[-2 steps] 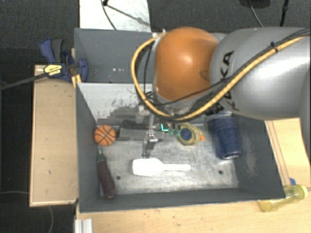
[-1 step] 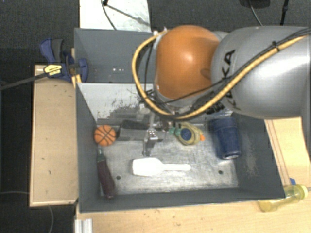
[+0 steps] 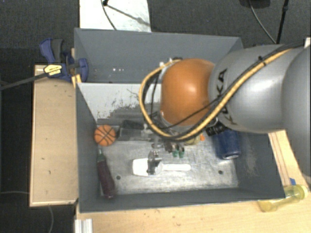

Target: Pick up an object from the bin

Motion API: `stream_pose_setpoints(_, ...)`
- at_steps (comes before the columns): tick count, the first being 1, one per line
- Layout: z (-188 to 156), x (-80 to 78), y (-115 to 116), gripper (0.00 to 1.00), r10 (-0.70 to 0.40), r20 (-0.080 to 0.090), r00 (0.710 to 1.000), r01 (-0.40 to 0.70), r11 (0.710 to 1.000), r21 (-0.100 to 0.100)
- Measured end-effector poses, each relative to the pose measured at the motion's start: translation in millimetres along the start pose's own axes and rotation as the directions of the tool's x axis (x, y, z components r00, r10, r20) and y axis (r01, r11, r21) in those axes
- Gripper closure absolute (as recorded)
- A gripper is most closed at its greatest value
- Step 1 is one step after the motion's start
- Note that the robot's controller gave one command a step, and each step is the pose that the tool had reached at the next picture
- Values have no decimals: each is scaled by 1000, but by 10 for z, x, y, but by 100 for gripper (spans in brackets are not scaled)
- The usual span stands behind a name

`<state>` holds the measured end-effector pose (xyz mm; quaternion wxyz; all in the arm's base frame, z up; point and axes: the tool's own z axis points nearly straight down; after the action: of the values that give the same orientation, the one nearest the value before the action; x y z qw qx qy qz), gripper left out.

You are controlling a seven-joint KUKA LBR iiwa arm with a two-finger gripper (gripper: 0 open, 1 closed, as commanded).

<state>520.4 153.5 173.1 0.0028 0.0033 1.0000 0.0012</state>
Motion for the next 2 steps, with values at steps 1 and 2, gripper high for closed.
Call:
stream_pose_setpoints(1, 150, 270, -306, 0, -181, -7, 983, 181, 983, 1)
stream_pose_setpoints(2, 481, 284, -140, 0, -28, -5, 1000, 28, 1000, 2)
